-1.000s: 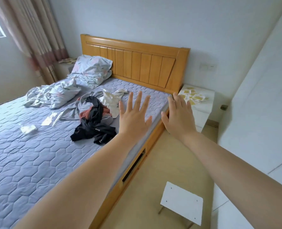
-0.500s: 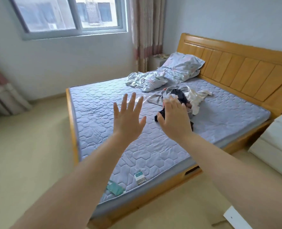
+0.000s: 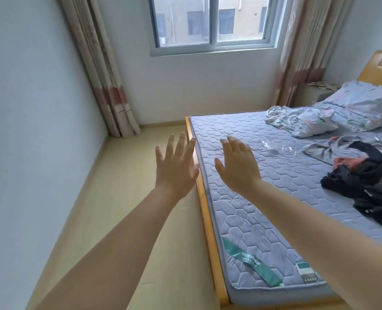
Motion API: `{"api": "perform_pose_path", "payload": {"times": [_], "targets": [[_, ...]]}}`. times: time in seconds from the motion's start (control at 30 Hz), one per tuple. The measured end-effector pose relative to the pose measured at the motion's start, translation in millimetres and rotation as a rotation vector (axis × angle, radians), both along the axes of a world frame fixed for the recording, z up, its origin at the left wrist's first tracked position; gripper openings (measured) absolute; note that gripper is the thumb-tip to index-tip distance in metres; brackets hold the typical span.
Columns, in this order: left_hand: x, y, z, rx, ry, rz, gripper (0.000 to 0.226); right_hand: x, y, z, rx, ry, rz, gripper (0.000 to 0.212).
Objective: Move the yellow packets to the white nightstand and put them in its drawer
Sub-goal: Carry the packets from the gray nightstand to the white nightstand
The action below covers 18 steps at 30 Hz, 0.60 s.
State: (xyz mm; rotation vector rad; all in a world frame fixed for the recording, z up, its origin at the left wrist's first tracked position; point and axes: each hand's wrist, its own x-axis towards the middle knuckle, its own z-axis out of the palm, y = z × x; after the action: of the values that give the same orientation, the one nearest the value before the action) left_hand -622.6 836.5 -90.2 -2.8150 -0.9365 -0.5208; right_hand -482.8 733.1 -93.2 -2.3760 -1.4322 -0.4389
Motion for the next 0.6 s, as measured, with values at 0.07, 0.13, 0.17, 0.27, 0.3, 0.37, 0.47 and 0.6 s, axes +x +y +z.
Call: {"api": "perform_pose_path", "payload": {"times": [0.07, 0.13, 0.17, 0.27, 0.3, 0.37, 0.47, 0.6], "targets": [[-14, 37, -1, -0.012, -0.009, 0.041, 0.067, -11, 43, 3, 0.001, -0.016, 0.043, 0.054], [-23, 74, -5, -0.021, -0.021, 0.061, 0.068, -18, 87, 2, 0.002, -0.019, 0.074, 0.054], [-25, 94, -7, -0.03, -0.029, 0.068, 0.068, -19, 110, 1, 0.004, -0.017, 0.089, 0.055], [-25, 160, -13, -0.038, -0.043, 0.086, 0.069, -15, 183, -8, 0.02, -0.013, 0.128, 0.054], [-22, 185, -15, -0.035, -0.043, 0.088, 0.069, -11, 208, -11, 0.025, -0.005, 0.138, 0.054], [-8, 239, -18, -0.03, -0.042, 0.084, 0.069, 2, 261, -16, 0.028, 0.003, 0.152, 0.055], [27, 328, -16, -0.034, -0.024, 0.083, 0.07, 36, 346, -16, 0.041, 0.007, 0.154, 0.056], [80, 443, -2, -0.034, 0.005, 0.077, 0.069, 91, 459, -6, 0.058, 0.065, 0.141, 0.057]]}}
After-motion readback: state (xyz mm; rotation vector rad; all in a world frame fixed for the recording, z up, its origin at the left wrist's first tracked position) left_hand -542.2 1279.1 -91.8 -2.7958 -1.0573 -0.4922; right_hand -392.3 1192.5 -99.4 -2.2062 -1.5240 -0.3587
